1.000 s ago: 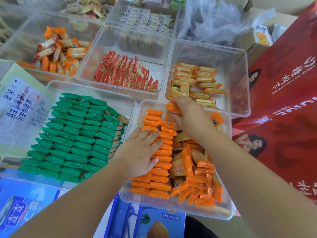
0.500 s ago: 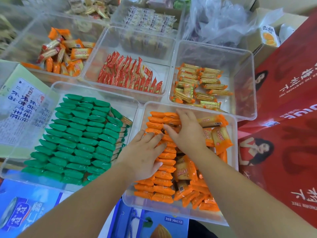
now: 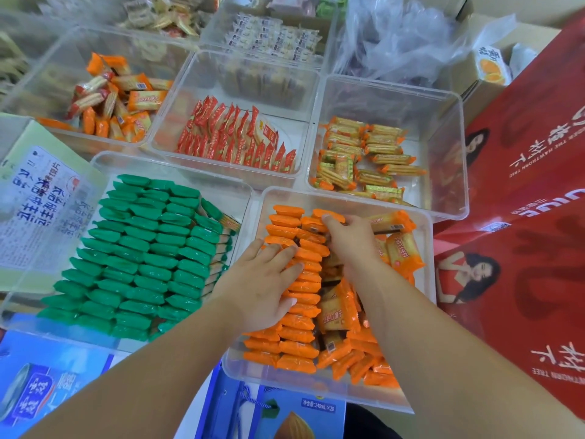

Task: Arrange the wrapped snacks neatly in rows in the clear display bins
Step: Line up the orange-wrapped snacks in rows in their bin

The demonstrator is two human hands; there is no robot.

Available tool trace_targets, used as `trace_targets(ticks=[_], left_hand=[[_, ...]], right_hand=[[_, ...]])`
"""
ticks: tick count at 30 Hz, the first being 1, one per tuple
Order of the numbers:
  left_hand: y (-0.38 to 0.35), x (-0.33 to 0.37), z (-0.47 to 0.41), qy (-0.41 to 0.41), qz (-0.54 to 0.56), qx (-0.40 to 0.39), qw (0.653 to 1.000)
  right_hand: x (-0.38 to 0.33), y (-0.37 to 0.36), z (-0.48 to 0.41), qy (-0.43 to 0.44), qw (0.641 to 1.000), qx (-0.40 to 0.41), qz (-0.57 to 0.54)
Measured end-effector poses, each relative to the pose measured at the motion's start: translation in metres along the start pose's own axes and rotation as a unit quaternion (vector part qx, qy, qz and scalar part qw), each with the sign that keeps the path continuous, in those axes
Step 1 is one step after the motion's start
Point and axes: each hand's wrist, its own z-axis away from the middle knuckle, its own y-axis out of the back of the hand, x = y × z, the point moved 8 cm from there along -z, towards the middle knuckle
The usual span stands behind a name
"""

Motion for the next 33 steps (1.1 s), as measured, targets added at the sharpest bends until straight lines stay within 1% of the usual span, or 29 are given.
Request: trace_targets(ticks=[5, 7, 8, 11, 14, 17, 18, 21, 24, 25, 27, 28, 29, 30, 33], left_hand=[[0.000, 0.000, 0.000, 0.002, -0.006, -0.006, 1.000], [0.000, 0.000, 0.000, 0.003, -0.009, -0.009, 1.000], [0.000, 0.000, 0.000, 0.003, -0.010, -0.008, 1.000], [0.000, 0.001, 0.000, 0.004, -0.009, -0.006, 1.000], [0.000, 0.001, 0.000, 0.003, -0.014, -0.006, 1.000], [0.002, 0.001, 0.000, 0.004, -0.018, -0.006, 1.000], [0.001, 0.001, 0.000, 0.005, -0.019, -0.006, 1.000], [0.001, 0.000, 0.000, 0.005, -0.022, -0.007, 1.000], [0.001, 0.001, 0.000, 0.003, -0.021, -0.006, 1.000], [0.001, 0.001, 0.000, 0.003, -0.022, -0.007, 1.000], [0.001, 0.001, 0.001, 0.003, -0.022, -0.011, 1.000], [0.000, 0.000, 0.001, 0.003, -0.020, -0.012, 1.000], [0.000, 0.000, 0.000, 0.004, -0.019, -0.012, 1.000], [0.000, 0.000, 0.000, 0.004, -0.018, -0.011, 1.000], [0.000, 0.001, 0.000, 0.002, -0.017, -0.010, 1.000]], right_hand=[[0.002, -0.014, -0.010, -0.072, 0.996, -0.057, -0.020], [0.004, -0.022, -0.010, -0.082, 0.993, -0.087, -0.013], [0.005, -0.024, -0.011, -0.071, 0.993, -0.092, 0.000], [0.000, -0.029, -0.014, -0.027, 0.993, -0.084, 0.079], [-0.005, -0.032, -0.019, -0.003, 0.984, -0.093, 0.152], [-0.006, -0.034, -0.022, 0.000, 0.955, -0.110, 0.275], [-0.005, -0.033, -0.023, -0.005, 0.950, -0.109, 0.294], [-0.004, -0.031, -0.027, -0.023, 0.953, -0.107, 0.284], [-0.007, -0.035, -0.026, -0.017, 0.946, -0.133, 0.293], [-0.005, -0.034, -0.025, -0.029, 0.956, -0.141, 0.256], [0.002, -0.030, -0.022, -0.101, 0.976, -0.155, 0.114], [0.006, -0.028, -0.020, -0.135, 0.977, -0.155, 0.056], [0.009, -0.027, -0.020, -0.148, 0.977, -0.152, 0.031], [0.010, -0.027, -0.022, -0.144, 0.978, -0.147, 0.032], [0.008, -0.027, -0.027, -0.101, 0.983, -0.117, 0.094]])
